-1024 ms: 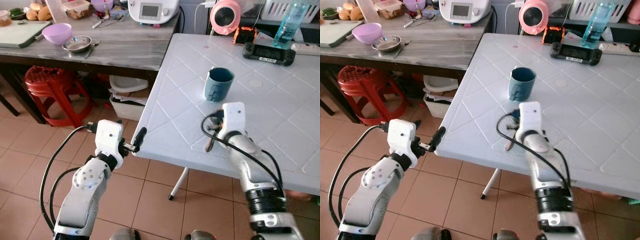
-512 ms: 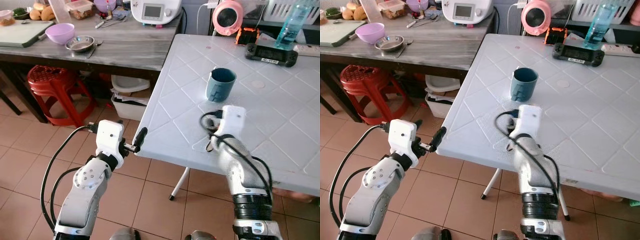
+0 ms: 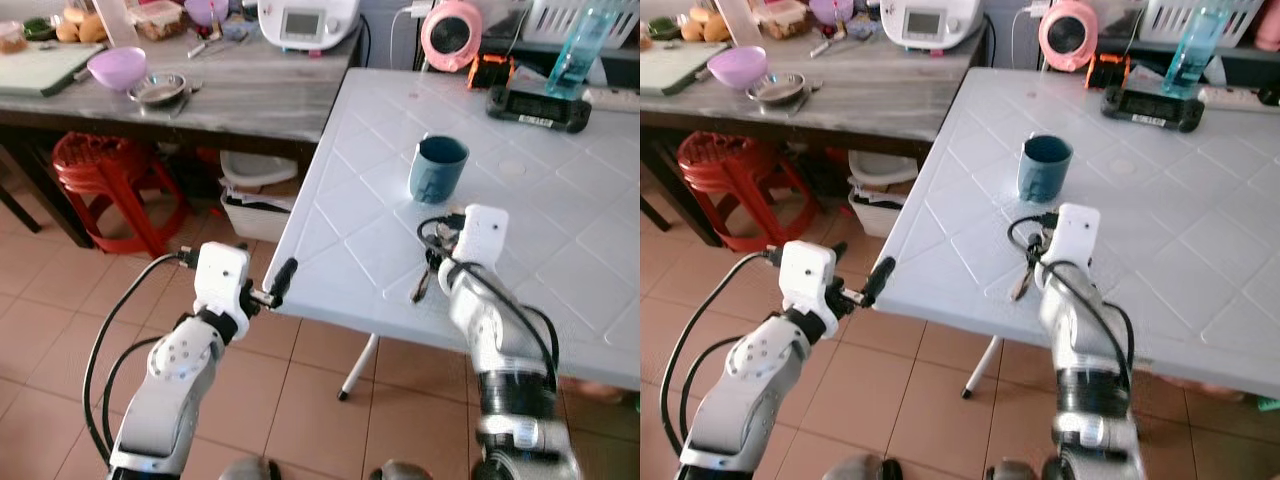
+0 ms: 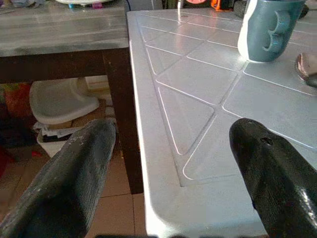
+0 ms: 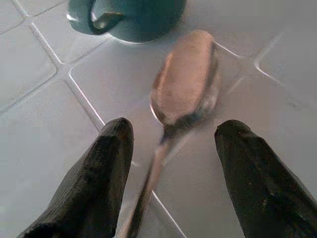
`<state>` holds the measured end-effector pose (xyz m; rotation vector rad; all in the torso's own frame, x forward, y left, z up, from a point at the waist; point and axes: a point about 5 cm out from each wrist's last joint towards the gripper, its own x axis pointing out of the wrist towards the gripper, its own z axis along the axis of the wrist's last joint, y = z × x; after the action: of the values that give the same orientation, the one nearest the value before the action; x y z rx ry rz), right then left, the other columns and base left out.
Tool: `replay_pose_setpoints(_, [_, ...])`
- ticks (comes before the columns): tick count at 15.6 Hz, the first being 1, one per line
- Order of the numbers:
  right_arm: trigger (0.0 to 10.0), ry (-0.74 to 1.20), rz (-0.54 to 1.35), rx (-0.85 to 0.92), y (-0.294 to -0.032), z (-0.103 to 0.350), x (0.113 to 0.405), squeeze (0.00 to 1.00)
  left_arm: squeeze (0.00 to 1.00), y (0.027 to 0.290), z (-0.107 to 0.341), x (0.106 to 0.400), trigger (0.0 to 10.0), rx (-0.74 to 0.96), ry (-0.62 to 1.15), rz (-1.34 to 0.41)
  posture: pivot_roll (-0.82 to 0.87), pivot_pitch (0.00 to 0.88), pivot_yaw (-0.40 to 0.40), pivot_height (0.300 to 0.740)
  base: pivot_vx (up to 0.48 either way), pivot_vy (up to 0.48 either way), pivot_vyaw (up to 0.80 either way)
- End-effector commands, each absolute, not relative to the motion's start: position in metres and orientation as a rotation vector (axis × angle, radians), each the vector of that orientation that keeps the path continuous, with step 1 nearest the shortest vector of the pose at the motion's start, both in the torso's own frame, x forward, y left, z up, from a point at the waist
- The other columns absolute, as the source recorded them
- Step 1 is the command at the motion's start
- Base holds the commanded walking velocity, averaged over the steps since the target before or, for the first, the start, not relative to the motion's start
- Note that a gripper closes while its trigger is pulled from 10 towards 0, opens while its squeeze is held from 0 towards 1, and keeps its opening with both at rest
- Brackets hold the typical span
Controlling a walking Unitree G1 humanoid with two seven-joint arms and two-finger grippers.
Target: Setting the table
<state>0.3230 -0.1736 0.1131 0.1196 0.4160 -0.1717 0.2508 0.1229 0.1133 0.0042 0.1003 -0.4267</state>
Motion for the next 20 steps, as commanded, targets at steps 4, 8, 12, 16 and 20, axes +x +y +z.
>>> replay_pose_setpoints(4, [1.2,0.517,-0.078,0.177,-0.164,0.105,0.330,0.00,0.00,0.124,0.114,0.250,10.0,0.018,0.104,-0.436,0.01,0.011,0.058,0.740,0.000,0.000,0.00])
replay_pose_setpoints(8, [0.0,0.598,-0.074,0.187,-0.161,0.093,0.324,0.00,0.00,0.123,0.114,0.249,10.0,0.020,0.105,-0.444,0.01,0.014,0.058,0.740,0.000,0.000,0.00])
replay_pose_setpoints(12, [0.0,0.648,-0.079,0.210,-0.164,0.084,0.316,0.00,0.00,0.122,0.113,0.249,10.0,0.019,0.108,-0.450,0.01,0.016,0.059,0.740,0.000,0.000,0.00])
replay_pose_setpoints(16, [0.0,0.677,-0.054,0.196,-0.164,0.079,0.309,0.00,0.00,0.121,0.113,0.251,10.0,0.023,0.105,-0.454,0.00,0.019,0.058,0.740,0.000,0.000,0.00])
replay_pose_setpoints(20, [0.0,0.695,-0.033,0.165,-0.160,0.073,0.298,0.00,0.00,0.120,0.113,0.252,10.0,0.027,0.101,-0.457,0.00,0.015,0.058,0.740,0.000,0.000,0.00])
